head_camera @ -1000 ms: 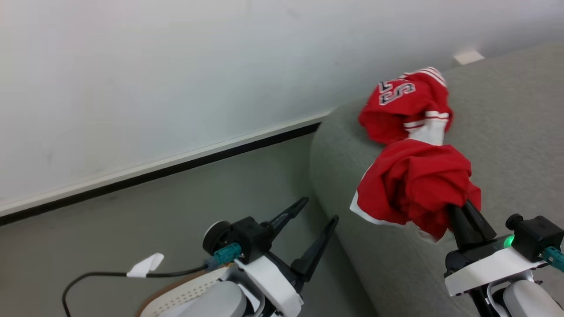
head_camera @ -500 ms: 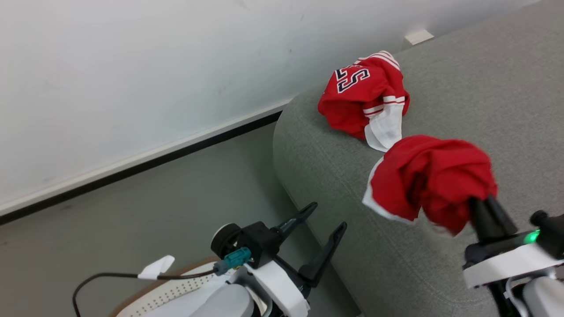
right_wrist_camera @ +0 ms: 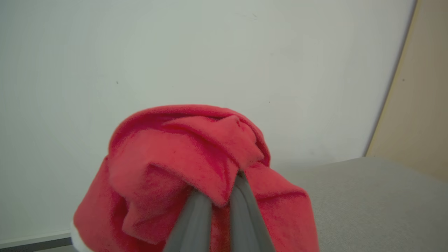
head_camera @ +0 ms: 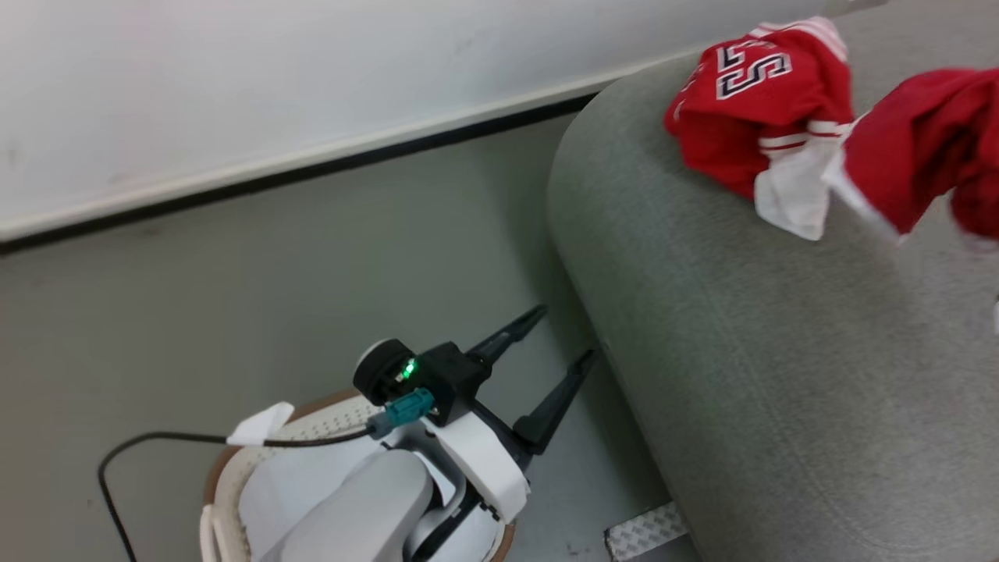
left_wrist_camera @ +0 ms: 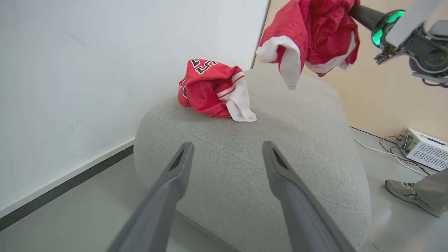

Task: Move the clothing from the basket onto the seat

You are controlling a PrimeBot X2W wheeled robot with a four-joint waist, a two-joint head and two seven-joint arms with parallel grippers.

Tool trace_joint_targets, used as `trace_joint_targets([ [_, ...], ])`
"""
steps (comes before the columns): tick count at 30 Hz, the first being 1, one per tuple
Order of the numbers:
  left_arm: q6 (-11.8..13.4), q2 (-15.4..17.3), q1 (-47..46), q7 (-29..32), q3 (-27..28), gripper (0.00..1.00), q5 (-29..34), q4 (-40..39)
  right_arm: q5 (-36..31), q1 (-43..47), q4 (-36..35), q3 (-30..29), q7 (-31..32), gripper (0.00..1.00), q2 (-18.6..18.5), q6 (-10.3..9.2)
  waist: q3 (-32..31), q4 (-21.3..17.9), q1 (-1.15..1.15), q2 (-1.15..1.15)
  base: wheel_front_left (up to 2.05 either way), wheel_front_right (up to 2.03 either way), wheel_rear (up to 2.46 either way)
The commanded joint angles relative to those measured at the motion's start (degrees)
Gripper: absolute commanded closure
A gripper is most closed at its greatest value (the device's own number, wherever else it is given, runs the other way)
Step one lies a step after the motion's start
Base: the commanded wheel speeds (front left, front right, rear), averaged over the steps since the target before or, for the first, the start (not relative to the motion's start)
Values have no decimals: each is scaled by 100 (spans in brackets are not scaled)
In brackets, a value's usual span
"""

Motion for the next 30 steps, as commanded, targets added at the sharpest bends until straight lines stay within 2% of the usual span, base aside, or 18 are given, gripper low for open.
trace_joint_targets([
  [1,-18,70,-115,1,16,0,47,3,24,-293,251,-140,45,100,-93,-13,510,430,-1,0,0,0,0],
  [4,-19,116,-236,3,23,0,81,4,26,-752,768,-177,181,100,-306,-13,793,628,-1,0,0,0,0],
  [8,-18,134,-329,3,29,0,79,18,51,-1137,1318,-28,410,100,-392,-13,1006,782,-1,0,0,0,0],
  [17,-21,17,-459,-2,91,0,102,61,-409,-2100,3421,428,1634,100,-868,-13,1171,1115,-1,0,0,0,0],
  [19,-20,-1,-421,-2,128,0,106,63,-496,-2246,3812,493,1963,82,-929,-13,1150,1153,-1,0,0,0,0],
  [20,-21,-5,-397,-2,145,0,109,66,-531,-2306,3970,514,2075,65,-966,-13,1136,1168,-1,0,0,0,0],
  [22,-21,-21,-341,-3,183,0,109,70,-577,-2388,4184,543,2130,43,-994,-13,1089,1183,-1,0,0,0,0],
  [24,-22,-20,-277,-3,235,0,107,84,-588,-2390,4345,564,2133,0,-964,-13,1012,1172,-1,0,0,0,0],
  [30,-23,-16,-31,-3,416,0,95,102,-639,-2314,4448,795,2073,0,-818,-13,556,1023,-1,0,0,0,0],
])
